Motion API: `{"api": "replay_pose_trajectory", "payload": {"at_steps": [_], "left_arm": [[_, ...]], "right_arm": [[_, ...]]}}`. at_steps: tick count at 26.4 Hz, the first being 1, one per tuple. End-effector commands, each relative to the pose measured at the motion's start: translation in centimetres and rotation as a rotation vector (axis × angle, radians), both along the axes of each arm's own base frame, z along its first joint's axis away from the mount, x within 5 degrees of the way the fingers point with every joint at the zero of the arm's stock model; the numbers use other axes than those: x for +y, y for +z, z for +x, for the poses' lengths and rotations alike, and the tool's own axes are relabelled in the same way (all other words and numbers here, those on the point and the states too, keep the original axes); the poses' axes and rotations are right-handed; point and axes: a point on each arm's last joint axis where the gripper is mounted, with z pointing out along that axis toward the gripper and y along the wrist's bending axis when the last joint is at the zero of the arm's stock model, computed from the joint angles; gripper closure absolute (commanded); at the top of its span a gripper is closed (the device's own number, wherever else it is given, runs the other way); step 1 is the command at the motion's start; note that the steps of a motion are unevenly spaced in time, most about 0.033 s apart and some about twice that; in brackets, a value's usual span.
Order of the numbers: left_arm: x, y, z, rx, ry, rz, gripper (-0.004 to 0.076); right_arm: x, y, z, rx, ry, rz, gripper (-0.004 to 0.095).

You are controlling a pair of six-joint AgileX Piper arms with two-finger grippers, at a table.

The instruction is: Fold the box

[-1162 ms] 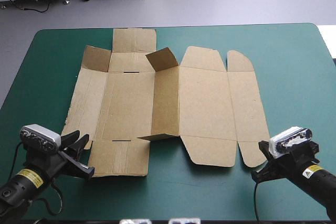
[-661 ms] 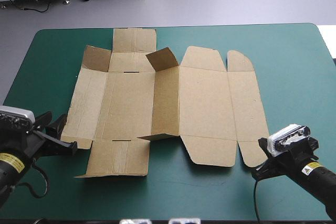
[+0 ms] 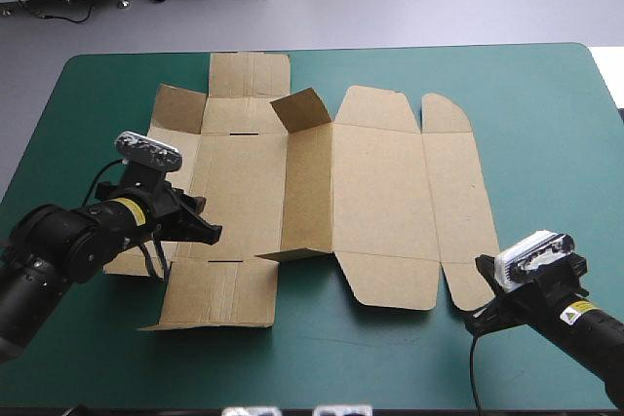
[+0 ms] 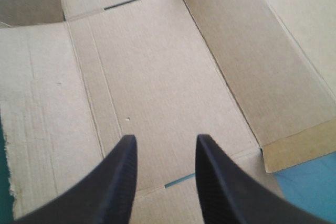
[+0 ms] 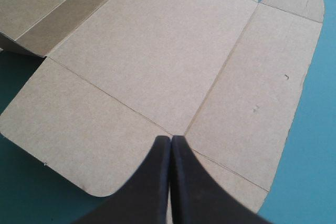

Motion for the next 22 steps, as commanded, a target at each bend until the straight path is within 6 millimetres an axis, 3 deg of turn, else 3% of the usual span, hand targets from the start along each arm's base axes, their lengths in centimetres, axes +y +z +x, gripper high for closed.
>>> {"api": "replay_pose_trajectory", "payload": {"at_steps": [1,7,9,13,16,22], "left_arm": [[-0.4,0.6,1.2,-0.028,-0.035,-0.019,0.0455],[3.0,-0.8,4.1,0.06,0.018,-0.094,0.0455],[6.0,-0.7,5.0,0.093,0.014,-0.143,0.0455],[9.6,-0.2,6.1,0.081,0.032,-0.251,0.0455],[12.9,-1.3,7.7,0.168,0.062,-0.304,0.0455],[15.5,-2.7,10.8,0.304,0.016,-0.366,0.0455]], "right_arm": [[0.0,1.6,0.4,-0.079,-0.015,0.031,0.0927],[0.1,1.5,0.4,-0.074,-0.011,0.032,0.0927],[0.1,1.5,0.4,-0.072,-0.009,0.04,0.0927],[0.2,1.5,0.3,-0.068,0.003,0.043,0.0927],[0.3,1.5,0.3,-0.067,0.013,0.039,0.0927],[0.3,1.5,0.2,-0.065,0.017,0.037,0.0927]]}}
